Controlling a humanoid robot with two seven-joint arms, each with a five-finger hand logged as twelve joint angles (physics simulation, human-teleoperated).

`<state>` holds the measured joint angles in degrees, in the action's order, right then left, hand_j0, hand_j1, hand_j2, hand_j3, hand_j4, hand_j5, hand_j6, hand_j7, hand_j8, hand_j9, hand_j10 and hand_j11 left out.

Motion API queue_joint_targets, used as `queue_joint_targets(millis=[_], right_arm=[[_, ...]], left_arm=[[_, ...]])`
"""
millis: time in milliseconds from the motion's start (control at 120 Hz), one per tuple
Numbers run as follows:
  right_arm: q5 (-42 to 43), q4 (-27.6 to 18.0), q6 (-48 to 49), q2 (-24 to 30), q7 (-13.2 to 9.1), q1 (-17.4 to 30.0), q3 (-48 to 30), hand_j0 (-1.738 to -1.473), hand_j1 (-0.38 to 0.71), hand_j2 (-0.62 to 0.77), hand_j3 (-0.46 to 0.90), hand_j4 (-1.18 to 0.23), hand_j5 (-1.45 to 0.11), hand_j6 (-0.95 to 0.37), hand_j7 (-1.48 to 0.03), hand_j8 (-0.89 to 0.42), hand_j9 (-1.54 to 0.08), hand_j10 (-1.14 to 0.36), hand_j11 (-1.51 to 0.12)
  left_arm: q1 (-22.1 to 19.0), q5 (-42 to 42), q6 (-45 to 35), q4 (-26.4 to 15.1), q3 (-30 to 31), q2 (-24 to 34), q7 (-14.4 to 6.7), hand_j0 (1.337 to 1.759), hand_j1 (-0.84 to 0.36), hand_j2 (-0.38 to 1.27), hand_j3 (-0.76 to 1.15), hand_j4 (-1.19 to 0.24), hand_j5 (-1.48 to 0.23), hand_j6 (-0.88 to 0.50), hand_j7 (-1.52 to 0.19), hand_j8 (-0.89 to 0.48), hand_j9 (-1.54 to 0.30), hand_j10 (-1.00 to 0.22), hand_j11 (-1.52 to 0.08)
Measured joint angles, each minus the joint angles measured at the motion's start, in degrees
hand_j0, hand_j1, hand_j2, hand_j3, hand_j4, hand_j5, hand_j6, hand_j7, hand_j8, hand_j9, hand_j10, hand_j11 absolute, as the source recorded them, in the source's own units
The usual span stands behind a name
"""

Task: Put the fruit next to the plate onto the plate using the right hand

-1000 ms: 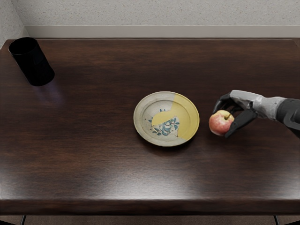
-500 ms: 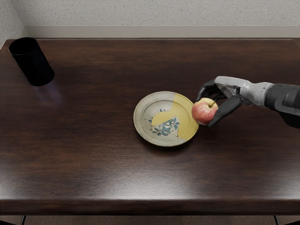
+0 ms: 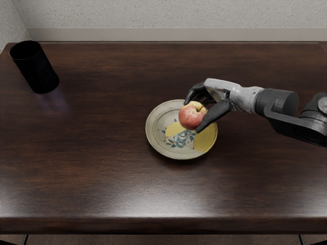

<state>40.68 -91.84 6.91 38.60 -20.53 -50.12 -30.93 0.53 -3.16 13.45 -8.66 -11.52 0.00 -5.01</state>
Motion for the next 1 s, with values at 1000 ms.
queue_joint_targets(millis=[1000], right_arm=[[3.3,1.6,0.3,-4.7,-1.4,0.0,1.2,-1.658,0.09,0.04,0.00,-0.48,-0.56,-0.34,-0.54,-0.31,-0.55,-0.40,-0.56]], left_arm=[[0.0,0.0,0.0,0.0,0.0,0.0,0.0,1.658,0.35,0.00,0.00,0.00,0.00,0.00,0.00,0.00,0.00,0.00,0.00]])
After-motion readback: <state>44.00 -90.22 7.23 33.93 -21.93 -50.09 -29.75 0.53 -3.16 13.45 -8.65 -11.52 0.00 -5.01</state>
